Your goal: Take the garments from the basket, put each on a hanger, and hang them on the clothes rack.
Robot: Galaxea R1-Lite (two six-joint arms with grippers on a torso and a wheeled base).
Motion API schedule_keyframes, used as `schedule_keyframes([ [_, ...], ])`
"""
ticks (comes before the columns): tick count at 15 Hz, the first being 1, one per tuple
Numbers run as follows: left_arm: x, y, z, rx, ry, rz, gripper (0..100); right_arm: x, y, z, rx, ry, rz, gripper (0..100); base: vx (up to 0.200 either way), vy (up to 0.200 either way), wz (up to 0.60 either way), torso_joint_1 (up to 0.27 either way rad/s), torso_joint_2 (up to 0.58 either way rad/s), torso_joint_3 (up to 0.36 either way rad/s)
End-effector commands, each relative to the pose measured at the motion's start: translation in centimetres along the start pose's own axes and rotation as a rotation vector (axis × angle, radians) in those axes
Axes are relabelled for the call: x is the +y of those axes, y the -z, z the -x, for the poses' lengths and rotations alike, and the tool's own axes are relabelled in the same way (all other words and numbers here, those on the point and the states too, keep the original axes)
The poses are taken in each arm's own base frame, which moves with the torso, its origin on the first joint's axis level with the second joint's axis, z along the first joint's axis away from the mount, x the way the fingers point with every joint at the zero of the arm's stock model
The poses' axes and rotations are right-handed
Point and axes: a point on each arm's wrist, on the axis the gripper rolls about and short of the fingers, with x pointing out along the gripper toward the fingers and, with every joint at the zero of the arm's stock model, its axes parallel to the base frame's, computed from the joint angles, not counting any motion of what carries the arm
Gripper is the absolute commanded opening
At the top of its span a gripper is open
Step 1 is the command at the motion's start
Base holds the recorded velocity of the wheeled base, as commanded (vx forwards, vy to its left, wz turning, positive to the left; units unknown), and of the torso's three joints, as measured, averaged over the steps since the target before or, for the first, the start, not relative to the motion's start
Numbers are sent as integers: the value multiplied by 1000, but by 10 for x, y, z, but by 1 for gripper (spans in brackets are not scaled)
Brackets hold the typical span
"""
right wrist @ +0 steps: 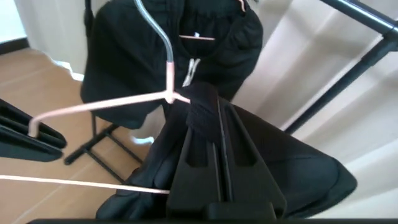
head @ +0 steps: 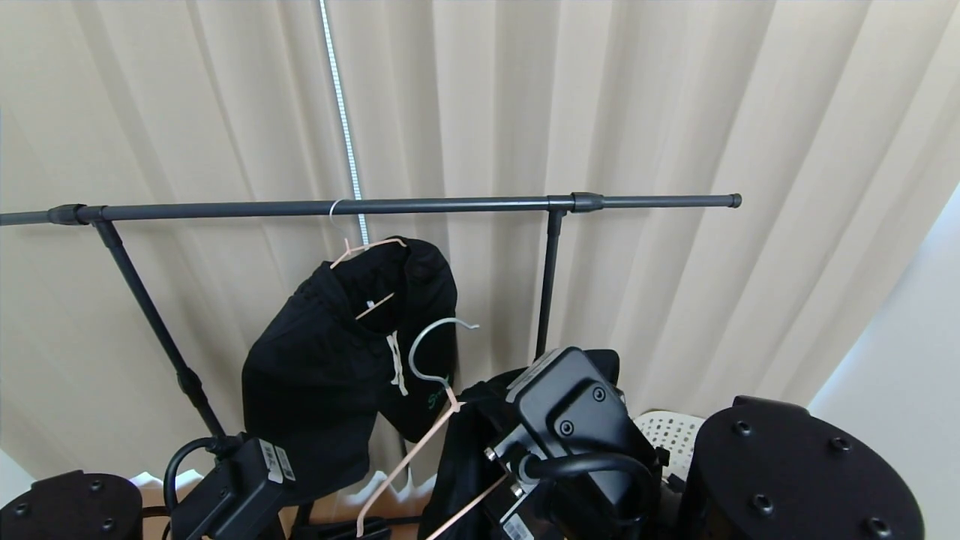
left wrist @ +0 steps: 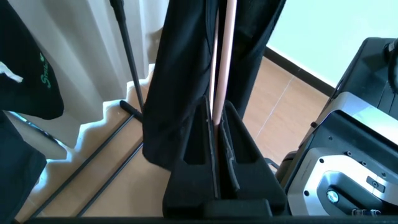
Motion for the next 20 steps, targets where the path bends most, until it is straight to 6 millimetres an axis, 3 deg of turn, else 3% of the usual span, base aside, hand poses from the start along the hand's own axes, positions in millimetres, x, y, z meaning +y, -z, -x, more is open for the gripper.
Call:
schedule_keyframes([
  [1, 2, -1, 0, -7, -10, 4, 0, -2, -8, 3, -36, -56, -63, 0, 0, 0, 0, 0, 0, 0],
  [8, 8, -5, 5, -80, -50, 2, 0, -29, -24, -4, -94, -61, -176, 0, 0, 0, 0, 0, 0, 0],
  [17, 5, -8, 7, -121, -35, -19, 0, -26, -19, -12, -76, -57, -191, 0, 0, 0, 0, 0, 0, 0],
  [18, 5, -8, 7, -121, -34, -19, 0, -27, -20, -11, -79, -57, -192, 100, 0, 0, 0, 0, 0, 0],
  [20, 5, -8, 7, -121, -34, -21, 0, -30, -22, -10, -87, -49, -196, 100, 0, 0, 0, 0, 0, 0],
])
